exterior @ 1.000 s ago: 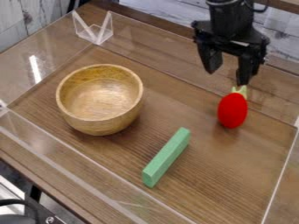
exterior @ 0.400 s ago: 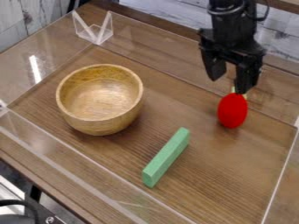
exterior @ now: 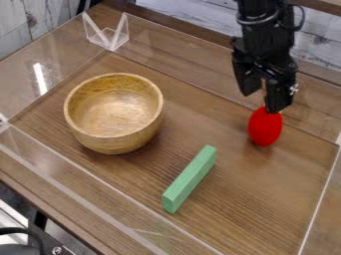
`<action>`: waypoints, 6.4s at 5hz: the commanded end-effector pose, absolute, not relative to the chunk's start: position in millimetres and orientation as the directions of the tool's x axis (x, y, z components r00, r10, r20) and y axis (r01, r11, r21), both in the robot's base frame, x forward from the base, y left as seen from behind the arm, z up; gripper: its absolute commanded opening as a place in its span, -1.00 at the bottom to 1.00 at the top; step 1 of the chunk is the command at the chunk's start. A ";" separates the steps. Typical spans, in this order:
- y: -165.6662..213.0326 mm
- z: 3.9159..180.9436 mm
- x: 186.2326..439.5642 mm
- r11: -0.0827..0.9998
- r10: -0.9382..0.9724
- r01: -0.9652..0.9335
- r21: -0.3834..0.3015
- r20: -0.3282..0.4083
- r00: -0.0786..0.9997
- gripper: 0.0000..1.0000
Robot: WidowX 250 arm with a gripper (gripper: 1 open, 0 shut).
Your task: Move the red fruit to the right side of the table
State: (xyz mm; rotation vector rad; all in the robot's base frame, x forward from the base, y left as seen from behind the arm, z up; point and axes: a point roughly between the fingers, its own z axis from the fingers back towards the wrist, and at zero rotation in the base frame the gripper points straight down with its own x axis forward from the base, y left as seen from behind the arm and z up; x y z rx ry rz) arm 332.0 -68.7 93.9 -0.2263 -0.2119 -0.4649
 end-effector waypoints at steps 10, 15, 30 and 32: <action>-13.0 172.8 366.3 0.991 -0.088 0.121 -0.063 0.382 0.920 1.00; 2.2 129.4 368.8 0.997 0.078 -0.077 -0.016 0.356 0.931 1.00; 18.2 120.6 360.7 0.996 -0.080 0.084 0.009 0.440 0.895 1.00; 17.3 112.7 375.3 0.998 -0.068 0.067 0.019 0.447 0.892 1.00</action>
